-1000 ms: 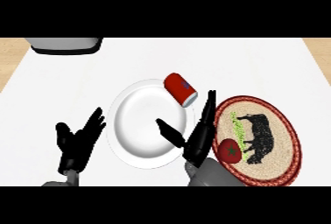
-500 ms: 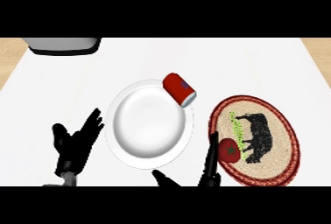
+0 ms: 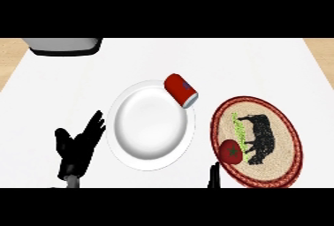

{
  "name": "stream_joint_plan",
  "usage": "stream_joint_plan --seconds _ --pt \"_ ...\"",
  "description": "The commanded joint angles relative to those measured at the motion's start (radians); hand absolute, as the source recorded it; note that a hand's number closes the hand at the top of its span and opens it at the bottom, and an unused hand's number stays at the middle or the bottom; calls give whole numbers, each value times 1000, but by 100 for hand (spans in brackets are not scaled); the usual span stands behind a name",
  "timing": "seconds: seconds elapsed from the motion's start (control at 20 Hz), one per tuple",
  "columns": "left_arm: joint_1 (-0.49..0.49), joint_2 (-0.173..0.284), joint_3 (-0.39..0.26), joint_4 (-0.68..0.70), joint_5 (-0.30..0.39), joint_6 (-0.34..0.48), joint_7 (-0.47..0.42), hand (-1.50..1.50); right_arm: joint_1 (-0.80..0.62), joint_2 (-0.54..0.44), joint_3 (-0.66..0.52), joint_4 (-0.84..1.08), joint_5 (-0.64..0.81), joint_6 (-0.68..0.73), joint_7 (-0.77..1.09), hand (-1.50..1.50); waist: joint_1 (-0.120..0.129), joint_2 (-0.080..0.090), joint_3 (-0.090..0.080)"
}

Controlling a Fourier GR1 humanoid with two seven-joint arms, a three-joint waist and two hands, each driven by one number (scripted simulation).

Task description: Pick the can from the placemat and place it in the plate

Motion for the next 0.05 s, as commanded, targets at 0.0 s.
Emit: stream_joint_plan --seconds 0.0 --pt "-47 -33 13 35 2 14 24 0 81 49 33 17 58 20 -26 -150 -1 3 -1"
